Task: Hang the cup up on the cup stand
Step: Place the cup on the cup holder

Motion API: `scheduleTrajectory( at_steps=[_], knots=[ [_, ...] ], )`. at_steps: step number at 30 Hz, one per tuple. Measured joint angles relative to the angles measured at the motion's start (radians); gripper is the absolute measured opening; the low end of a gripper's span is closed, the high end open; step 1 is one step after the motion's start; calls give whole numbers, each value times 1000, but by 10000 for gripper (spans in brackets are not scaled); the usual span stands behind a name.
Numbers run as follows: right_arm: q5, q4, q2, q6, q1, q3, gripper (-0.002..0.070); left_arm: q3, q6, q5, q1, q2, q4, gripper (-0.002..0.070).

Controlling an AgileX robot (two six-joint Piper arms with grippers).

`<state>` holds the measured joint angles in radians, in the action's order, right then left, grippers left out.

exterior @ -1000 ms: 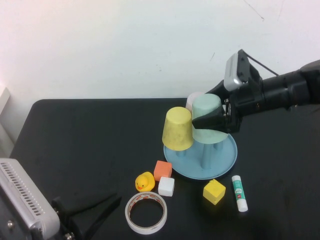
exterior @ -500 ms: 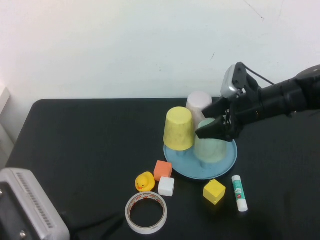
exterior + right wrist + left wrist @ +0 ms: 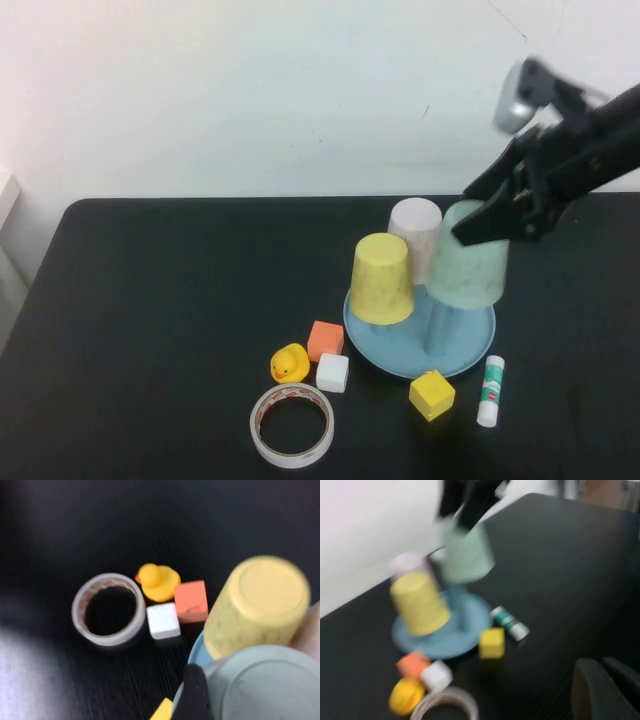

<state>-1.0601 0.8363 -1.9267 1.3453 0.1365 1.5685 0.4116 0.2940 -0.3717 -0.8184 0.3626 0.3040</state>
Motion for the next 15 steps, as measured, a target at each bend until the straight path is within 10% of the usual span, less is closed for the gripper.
scheduleTrajectory(
  at_steps=[7, 15],
  knots=[
    [-74, -5, 206, -74, -9, -4, 531, 0, -392, -237, 82, -231, -447, 0],
    [-23, 170, 446, -16, -9, -171, 531, 0, -436, -391, 90, -307, -538, -1]
  ],
)
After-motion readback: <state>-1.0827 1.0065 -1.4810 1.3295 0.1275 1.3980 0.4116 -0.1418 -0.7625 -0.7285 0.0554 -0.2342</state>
